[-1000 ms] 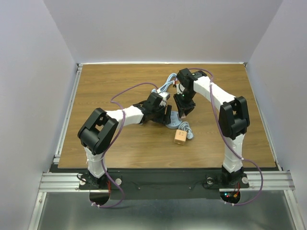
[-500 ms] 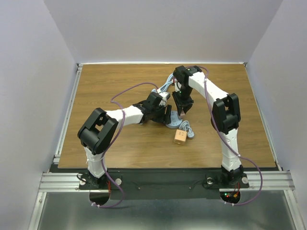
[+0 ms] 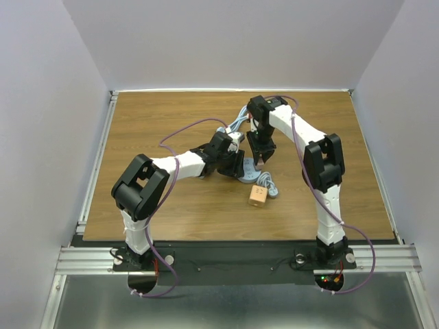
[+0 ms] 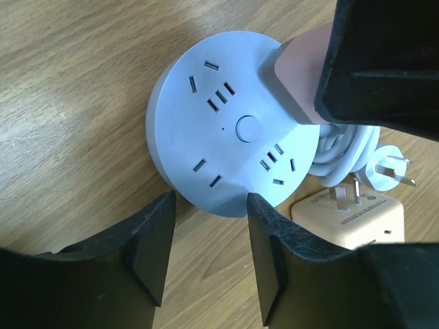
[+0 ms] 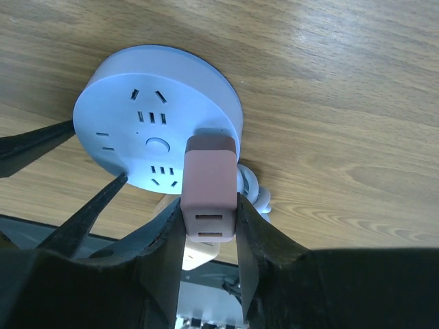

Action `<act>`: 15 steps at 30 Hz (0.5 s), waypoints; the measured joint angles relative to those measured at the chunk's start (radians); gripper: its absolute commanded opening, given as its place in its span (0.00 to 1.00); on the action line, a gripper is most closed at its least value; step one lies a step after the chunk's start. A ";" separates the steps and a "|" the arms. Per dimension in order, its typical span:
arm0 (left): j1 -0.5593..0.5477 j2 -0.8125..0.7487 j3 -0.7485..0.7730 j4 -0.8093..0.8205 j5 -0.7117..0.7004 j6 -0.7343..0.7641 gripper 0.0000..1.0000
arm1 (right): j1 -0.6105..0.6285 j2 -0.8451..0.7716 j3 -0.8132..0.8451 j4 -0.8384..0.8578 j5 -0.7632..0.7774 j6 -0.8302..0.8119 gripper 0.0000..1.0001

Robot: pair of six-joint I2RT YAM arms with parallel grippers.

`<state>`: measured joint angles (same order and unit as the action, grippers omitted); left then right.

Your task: Insert the plug

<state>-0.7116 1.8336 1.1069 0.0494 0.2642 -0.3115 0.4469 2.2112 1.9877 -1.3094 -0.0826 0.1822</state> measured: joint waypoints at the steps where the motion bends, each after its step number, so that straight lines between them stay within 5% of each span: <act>1: 0.000 0.002 0.000 0.003 0.003 0.000 0.54 | 0.000 -0.012 -0.019 0.017 0.002 0.005 0.00; 15: 0.002 0.017 0.001 0.018 0.016 0.000 0.52 | 0.001 -0.104 -0.164 0.144 0.017 0.026 0.00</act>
<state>-0.7097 1.8503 1.1076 0.0673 0.2798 -0.3119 0.4477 2.1075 1.8240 -1.1652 -0.0654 0.2077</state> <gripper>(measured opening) 0.523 0.372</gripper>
